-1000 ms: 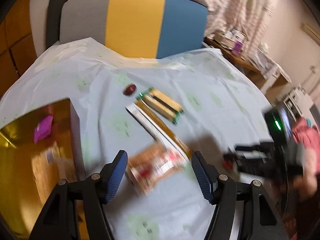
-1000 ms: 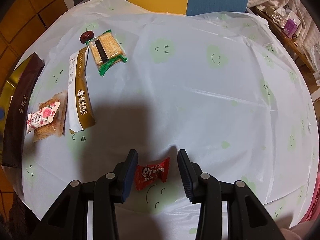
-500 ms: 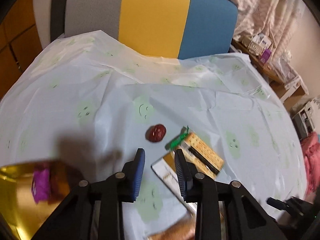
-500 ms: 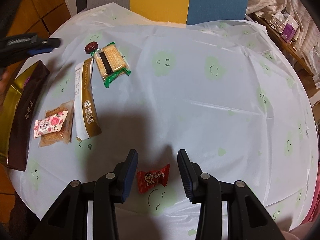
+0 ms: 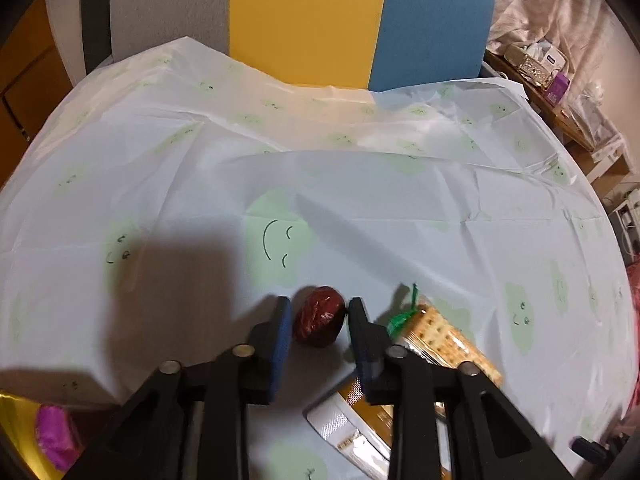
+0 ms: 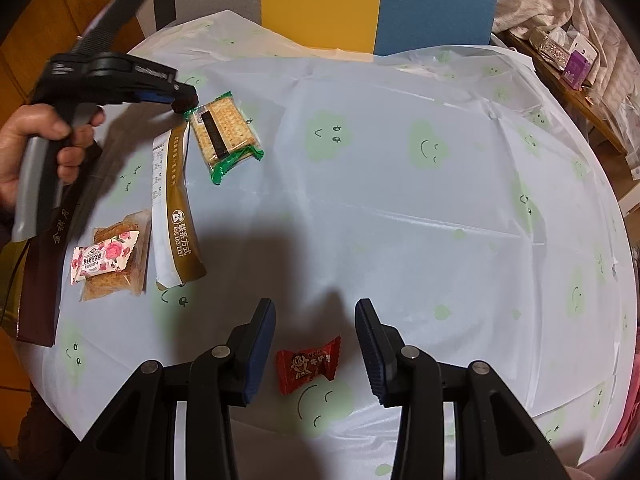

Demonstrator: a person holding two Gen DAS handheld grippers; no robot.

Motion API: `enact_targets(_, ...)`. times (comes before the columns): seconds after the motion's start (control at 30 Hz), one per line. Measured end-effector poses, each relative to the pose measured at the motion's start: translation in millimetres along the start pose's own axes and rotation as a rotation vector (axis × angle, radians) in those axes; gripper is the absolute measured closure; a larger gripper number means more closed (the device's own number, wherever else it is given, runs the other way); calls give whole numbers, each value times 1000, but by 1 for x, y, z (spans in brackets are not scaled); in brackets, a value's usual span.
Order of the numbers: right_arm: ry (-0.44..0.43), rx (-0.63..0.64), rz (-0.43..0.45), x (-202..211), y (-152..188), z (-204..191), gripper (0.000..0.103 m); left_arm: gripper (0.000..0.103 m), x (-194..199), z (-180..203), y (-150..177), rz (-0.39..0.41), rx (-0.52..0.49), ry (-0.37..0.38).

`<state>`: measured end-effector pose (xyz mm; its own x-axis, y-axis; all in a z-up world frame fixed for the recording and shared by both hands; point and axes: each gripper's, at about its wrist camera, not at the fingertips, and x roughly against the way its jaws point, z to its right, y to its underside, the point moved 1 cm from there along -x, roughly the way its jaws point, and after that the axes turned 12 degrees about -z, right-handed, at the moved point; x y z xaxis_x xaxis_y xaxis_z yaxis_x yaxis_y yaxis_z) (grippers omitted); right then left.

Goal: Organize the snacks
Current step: 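Grasp the dark red date with the left gripper, then carry the date into the gold tray and open the left gripper while the right grasps the orange pastry pack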

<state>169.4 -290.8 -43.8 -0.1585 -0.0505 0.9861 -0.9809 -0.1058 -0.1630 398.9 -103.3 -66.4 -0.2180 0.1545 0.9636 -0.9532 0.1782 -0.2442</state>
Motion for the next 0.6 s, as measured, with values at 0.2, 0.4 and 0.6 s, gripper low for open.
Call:
enact_targets(0.2,7,-3,7,1,-1,0,61,77,8,-3,23,43,2,15)
enact_targets(0.4,27,-7,1,-1,-1,0,61,77,32,-15,56,71,30,39)
enact_targets(0.6,-2,14,-11,-5,1,-4,61,77,66,-21,95,114,32,58)
